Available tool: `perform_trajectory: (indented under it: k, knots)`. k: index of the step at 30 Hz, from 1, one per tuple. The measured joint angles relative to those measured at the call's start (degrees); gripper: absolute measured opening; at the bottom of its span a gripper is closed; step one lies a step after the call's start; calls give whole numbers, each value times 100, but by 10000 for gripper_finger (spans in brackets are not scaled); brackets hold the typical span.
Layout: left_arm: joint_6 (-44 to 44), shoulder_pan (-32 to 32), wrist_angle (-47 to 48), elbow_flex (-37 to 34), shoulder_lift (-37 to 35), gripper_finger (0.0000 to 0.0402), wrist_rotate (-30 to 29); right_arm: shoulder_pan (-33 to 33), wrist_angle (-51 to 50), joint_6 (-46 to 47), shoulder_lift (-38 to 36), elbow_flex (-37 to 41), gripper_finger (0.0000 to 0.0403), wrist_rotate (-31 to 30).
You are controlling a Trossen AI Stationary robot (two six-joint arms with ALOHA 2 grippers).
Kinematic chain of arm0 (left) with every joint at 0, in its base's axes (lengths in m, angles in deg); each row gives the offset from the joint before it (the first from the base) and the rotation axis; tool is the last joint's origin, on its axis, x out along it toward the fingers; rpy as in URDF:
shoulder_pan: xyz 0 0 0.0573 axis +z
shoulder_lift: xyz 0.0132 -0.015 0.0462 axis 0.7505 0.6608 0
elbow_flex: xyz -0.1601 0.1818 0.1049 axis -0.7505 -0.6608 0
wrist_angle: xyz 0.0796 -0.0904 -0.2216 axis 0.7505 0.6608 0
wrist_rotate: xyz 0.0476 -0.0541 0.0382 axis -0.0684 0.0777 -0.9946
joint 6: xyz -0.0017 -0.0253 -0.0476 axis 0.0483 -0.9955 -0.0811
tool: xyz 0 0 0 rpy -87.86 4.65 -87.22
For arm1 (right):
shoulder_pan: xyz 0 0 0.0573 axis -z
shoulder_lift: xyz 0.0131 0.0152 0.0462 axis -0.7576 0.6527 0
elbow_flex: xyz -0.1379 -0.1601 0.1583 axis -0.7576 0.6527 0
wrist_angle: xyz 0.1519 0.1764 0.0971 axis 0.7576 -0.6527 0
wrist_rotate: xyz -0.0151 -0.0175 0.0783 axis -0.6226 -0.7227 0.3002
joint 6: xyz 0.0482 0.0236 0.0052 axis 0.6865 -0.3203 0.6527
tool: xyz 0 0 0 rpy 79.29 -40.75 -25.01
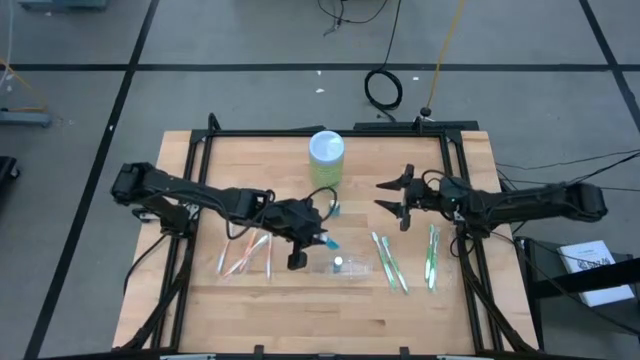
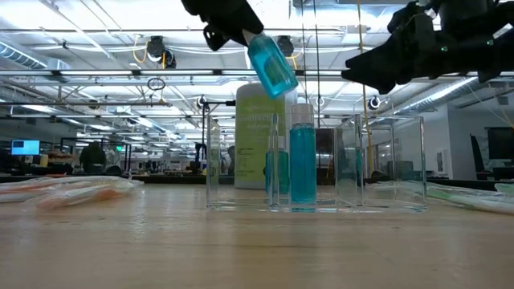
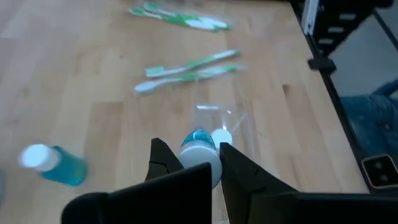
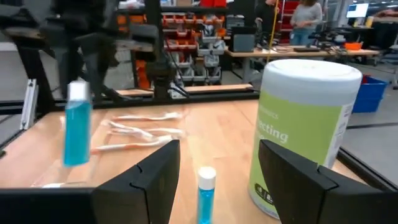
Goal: Pick & Place toothbrushing station
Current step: Put the mouthwash into the middle center of the transparent organizer
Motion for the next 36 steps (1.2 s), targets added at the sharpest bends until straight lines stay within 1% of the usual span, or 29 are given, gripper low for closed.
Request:
perform_trajectory:
  k: [2, 9, 16, 20, 23, 26, 32, 36]
  knots:
    - [14, -37, -48, 0, 150, 0, 8, -62, -7, -7, 115, -38, 210, -86]
    - [76, -45, -361, 0, 494, 0, 17, -171, -9, -7, 324, -111, 210, -81]
    - [13, -71, -338, 0, 505, 0, 19, -171, -2, -7, 324, -111, 210, -81]
    - [3, -72, -247, 0, 536, 0, 190, -171, -2, -7, 324, -111, 210, -81]
    - [-10, -78, -200, 0, 607, 0, 205, -166, -2, -7, 324, -111, 210, -81]
    - [-26, -79, -307, 4, 744, 0, 219, -166, -2, -7, 324, -111, 210, -80]
    - [-27, -104, -448, 2, 1097, 0, 502, -166, 0, -7, 322, -108, 210, -80]
    - [-27, -104, -501, 0, 1139, 8, 515, -166, 3, -7, 320, -108, 210, -78]
